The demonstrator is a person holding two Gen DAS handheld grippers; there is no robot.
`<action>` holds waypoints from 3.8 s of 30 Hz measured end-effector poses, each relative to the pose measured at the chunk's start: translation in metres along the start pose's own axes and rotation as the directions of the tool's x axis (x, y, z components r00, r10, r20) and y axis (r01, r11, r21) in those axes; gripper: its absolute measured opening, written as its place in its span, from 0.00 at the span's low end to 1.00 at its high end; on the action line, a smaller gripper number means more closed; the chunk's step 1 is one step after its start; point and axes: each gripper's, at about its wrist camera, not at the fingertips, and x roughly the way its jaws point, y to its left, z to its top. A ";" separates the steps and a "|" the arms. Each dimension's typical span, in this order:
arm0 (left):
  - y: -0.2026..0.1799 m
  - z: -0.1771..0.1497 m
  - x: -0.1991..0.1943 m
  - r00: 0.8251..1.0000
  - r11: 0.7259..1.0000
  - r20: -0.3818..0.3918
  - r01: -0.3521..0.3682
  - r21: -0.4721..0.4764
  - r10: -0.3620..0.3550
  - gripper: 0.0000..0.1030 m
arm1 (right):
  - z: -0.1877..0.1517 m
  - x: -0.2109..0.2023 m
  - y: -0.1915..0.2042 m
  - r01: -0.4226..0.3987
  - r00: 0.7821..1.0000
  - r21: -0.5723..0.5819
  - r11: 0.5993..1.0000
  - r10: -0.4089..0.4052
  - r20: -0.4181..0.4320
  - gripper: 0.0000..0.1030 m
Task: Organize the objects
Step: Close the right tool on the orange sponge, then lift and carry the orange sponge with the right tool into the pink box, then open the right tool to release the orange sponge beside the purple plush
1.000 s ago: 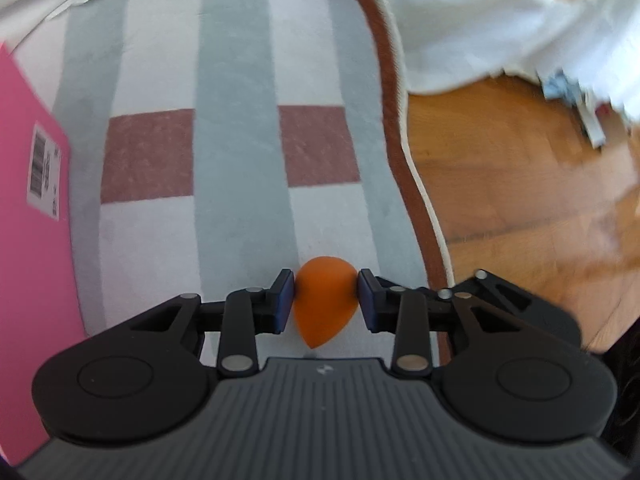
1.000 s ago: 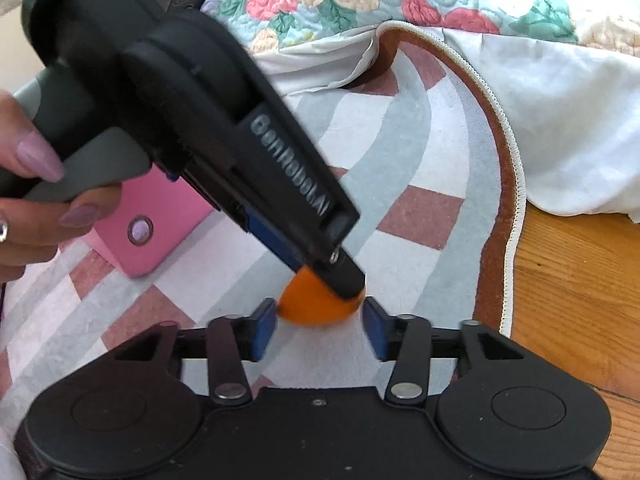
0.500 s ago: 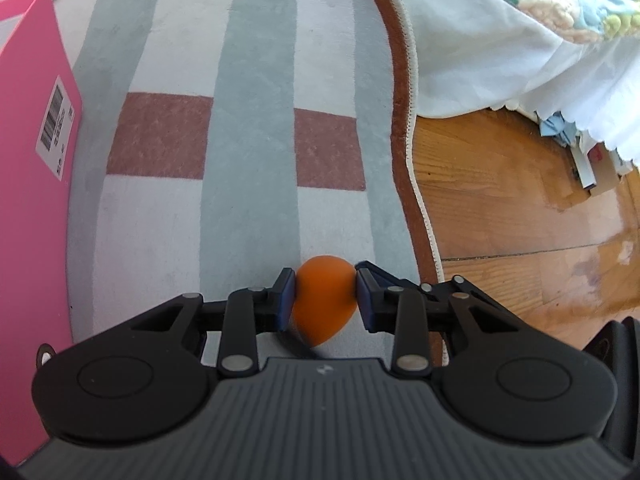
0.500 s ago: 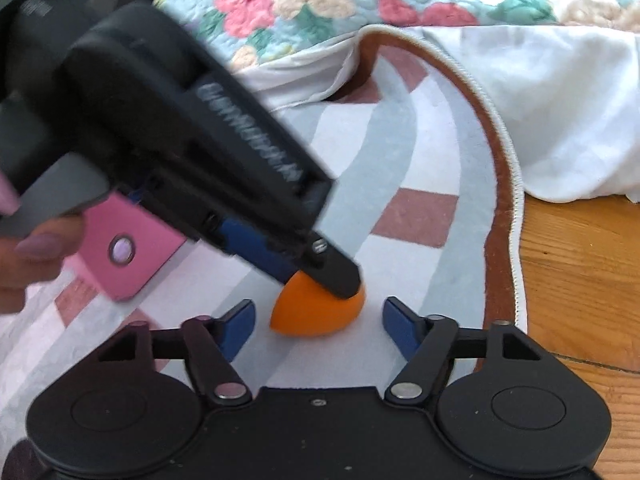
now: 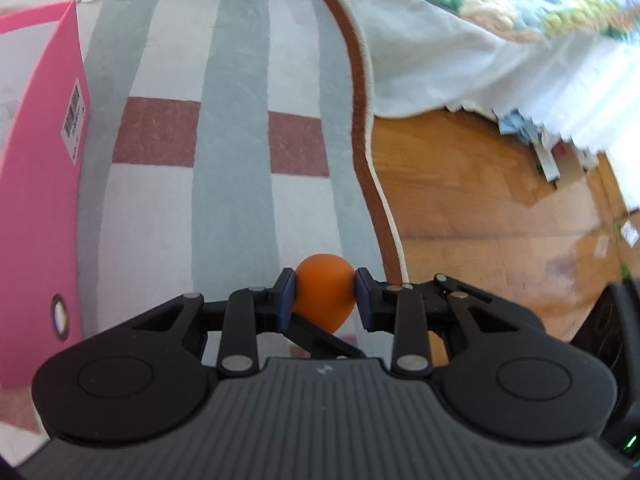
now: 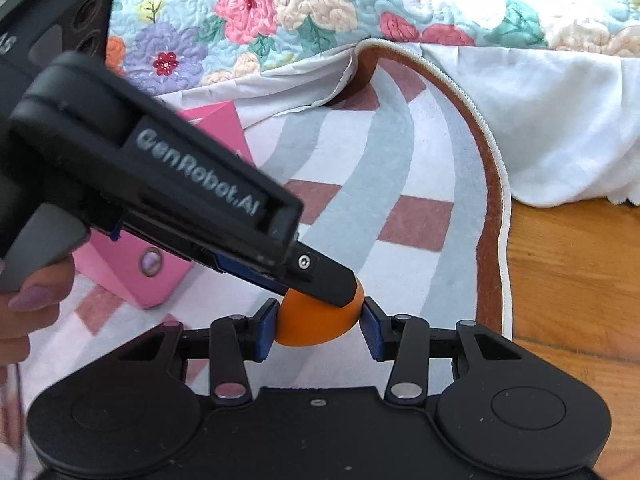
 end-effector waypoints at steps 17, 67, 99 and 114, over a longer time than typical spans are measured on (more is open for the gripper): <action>-0.011 -0.041 -0.083 0.999 0.999 -0.018 0.031 0.043 -0.030 0.29 | 0.009 -0.071 0.058 -0.042 0.998 -0.085 0.995 0.039 -0.043 0.44; 0.088 -0.008 -0.281 0.967 0.985 0.196 -0.169 0.015 0.163 0.29 | 0.140 -0.053 0.239 -0.161 0.983 -0.394 0.905 0.183 0.018 0.43; 0.216 0.004 -0.139 0.969 0.949 0.093 -0.198 -0.247 0.227 0.29 | 0.108 0.130 0.192 -0.283 0.943 -0.152 0.947 0.246 -0.223 0.44; 0.214 -0.004 -0.152 0.939 0.920 0.138 -0.268 -0.286 0.316 0.30 | 0.106 0.113 0.182 -0.262 0.955 -0.179 0.948 0.228 -0.191 0.49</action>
